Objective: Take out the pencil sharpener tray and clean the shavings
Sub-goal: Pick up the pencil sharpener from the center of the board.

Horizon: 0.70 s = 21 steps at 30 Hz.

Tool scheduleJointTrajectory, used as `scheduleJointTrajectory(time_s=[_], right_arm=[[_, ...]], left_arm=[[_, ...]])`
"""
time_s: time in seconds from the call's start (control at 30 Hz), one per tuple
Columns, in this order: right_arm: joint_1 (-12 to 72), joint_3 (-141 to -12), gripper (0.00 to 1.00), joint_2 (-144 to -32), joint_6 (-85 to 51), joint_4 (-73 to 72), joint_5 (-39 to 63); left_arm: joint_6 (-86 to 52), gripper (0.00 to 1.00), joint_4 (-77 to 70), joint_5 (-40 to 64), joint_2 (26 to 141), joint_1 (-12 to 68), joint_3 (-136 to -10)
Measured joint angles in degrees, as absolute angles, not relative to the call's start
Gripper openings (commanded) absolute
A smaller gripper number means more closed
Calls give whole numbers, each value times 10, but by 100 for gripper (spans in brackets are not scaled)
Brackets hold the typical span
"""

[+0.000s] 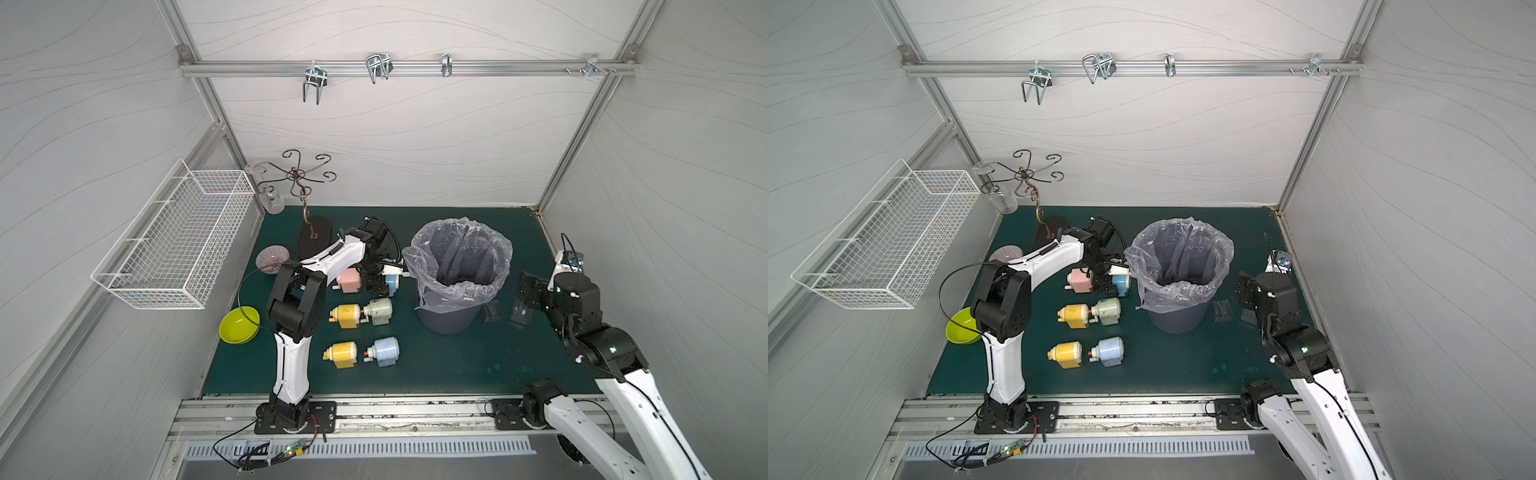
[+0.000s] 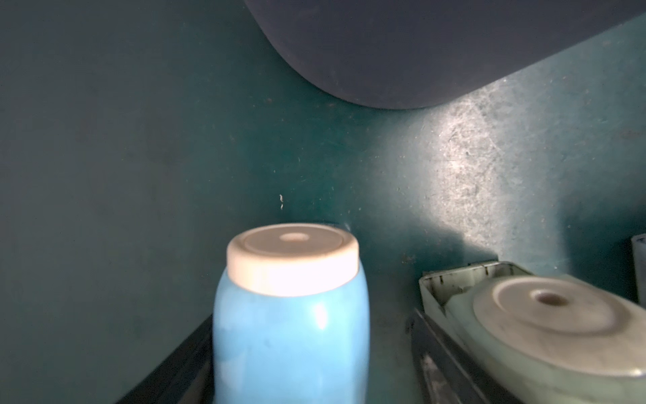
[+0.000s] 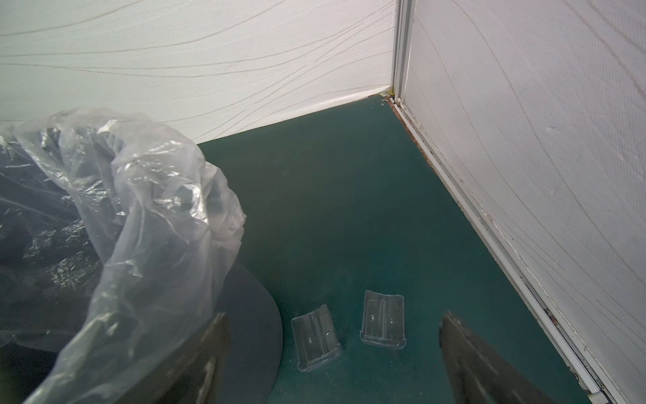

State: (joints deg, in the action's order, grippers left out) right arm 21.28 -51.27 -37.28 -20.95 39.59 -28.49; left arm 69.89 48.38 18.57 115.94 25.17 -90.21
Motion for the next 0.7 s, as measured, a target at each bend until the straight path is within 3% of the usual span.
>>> scheduleJointTrajectory(time_s=[0.2, 0.4, 0.53, 0.57, 0.7], right_arm=[[217, -512, 94, -373, -210, 396, -285], [218, -512, 94, -372, -210, 396, -285], [218, -507, 94, -369, -210, 396, -285], [218, -506, 94, -368, -210, 396, -284], [219, -495, 92, -363, -200, 383, -266]], left_arm=[[702, 69, 478, 182, 1177, 255, -904], [704, 38, 474, 174, 1181, 256, -907], [703, 4, 474, 171, 1181, 257, -907], [703, 0, 474, 170, 1180, 257, -907], [698, 0, 468, 152, 1170, 260, -905]])
